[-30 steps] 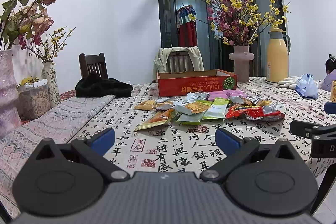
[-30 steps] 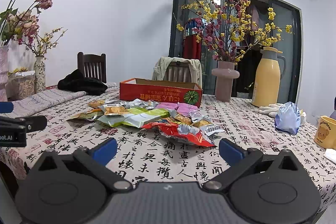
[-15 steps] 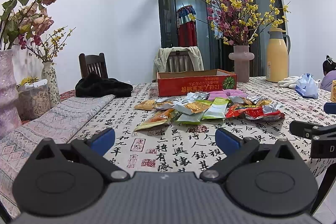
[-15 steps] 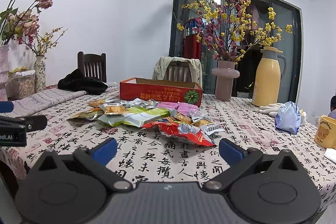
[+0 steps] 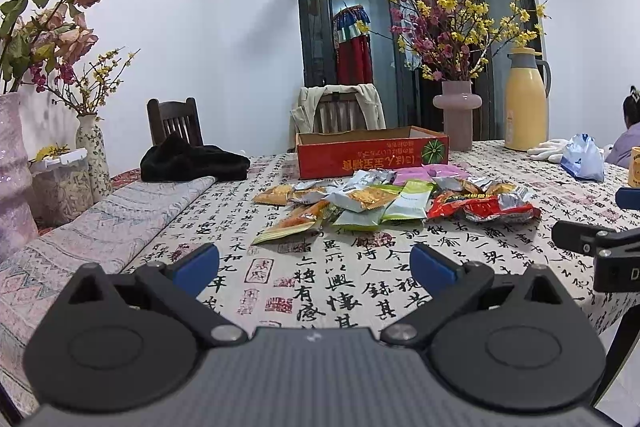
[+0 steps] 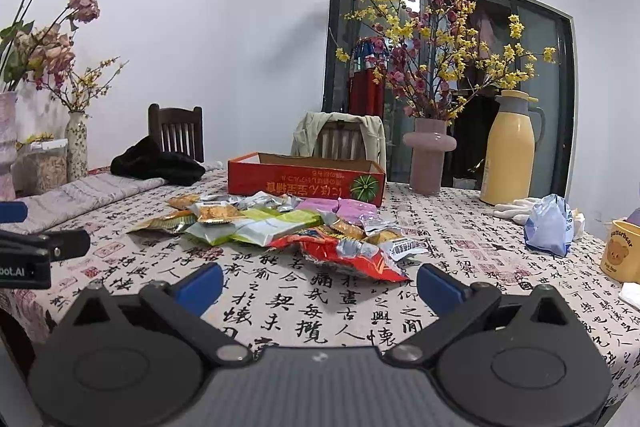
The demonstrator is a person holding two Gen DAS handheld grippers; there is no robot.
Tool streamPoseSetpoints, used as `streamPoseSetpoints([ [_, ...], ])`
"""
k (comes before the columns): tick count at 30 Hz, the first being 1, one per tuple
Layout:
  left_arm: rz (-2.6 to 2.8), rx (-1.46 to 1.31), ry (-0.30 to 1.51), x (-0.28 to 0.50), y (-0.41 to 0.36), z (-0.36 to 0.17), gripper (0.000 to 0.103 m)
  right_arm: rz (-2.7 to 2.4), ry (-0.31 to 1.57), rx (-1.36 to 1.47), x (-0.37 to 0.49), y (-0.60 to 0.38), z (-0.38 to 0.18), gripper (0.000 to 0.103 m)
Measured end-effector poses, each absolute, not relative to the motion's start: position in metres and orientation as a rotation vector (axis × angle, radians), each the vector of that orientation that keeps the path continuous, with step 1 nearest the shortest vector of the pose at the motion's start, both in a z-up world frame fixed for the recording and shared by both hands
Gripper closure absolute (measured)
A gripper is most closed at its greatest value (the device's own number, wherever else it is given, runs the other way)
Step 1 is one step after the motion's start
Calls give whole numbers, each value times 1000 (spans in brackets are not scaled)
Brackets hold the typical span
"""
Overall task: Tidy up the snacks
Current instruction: 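Reach the right tool to the oat cracker packet and close on it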
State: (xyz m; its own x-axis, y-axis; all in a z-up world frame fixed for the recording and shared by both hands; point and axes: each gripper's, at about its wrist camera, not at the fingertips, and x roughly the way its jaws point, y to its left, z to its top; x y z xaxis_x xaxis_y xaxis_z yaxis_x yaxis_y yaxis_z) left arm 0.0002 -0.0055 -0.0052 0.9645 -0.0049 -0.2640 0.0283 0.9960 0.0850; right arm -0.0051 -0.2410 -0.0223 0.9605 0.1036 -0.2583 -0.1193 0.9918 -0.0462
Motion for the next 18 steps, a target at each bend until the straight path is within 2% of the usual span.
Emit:
streamPoseSetpoints([
  [18, 19, 76, 342, 53, 3, -17, 0, 83, 314, -35, 41, -267, -38, 0],
])
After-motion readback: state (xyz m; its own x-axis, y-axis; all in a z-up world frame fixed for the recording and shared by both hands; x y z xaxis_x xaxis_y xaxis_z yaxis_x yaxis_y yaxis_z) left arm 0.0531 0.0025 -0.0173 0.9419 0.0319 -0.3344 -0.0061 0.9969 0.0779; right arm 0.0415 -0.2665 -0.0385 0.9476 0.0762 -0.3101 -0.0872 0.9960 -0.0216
